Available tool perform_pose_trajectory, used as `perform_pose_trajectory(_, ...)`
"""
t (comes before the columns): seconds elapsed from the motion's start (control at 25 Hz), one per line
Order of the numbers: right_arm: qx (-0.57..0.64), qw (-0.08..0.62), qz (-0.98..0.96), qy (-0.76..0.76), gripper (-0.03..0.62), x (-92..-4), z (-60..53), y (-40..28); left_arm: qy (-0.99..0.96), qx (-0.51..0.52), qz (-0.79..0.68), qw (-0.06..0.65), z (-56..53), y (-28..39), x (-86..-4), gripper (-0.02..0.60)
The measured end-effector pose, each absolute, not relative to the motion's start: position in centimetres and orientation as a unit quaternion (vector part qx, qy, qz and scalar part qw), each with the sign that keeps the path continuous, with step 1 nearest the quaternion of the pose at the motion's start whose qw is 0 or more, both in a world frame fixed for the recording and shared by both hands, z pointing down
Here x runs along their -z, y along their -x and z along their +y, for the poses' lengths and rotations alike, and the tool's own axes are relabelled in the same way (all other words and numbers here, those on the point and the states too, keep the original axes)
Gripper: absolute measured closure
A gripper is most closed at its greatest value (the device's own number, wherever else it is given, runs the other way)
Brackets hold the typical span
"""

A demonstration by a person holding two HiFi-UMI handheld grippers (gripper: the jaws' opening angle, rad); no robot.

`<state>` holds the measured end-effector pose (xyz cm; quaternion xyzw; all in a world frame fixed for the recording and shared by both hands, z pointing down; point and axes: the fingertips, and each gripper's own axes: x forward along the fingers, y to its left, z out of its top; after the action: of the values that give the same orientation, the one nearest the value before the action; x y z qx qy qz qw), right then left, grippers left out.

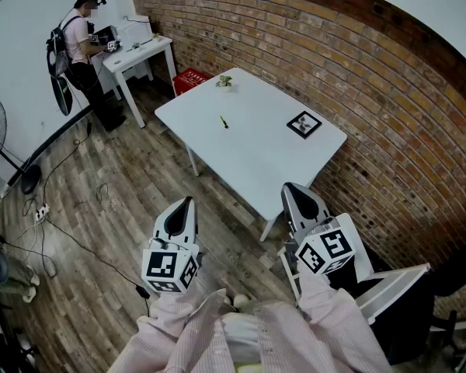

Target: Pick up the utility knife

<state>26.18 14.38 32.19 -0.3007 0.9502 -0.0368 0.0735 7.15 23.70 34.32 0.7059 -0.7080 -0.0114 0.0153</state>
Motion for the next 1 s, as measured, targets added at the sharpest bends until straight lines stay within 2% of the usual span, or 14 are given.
perform_pose_trajectory(0.48, 0.046, 0.084, 0.952, 0.290, 0.591, -33.1, 12.7, -26.3, -0.694, 0.006, -0.720, 0.023, 23.0, -6.7, -35.4, 0.589)
perform_pose_trajectory(0.8, 0.058, 0.066, 0.952, 0.292, 0.588, -35.0, 11.6, -26.1, -0.681, 0.012, -0.732, 0.031, 23.4, -6.4, -36.3, 0.589)
perform_pose_trajectory(1.0, 0.071, 0.060, 0.951, 0.294, 0.536, -35.5, 11.1, -25.8, -0.675, 0.015, -0.737, 0.035, 23.1, -5.9, -36.4, 0.589)
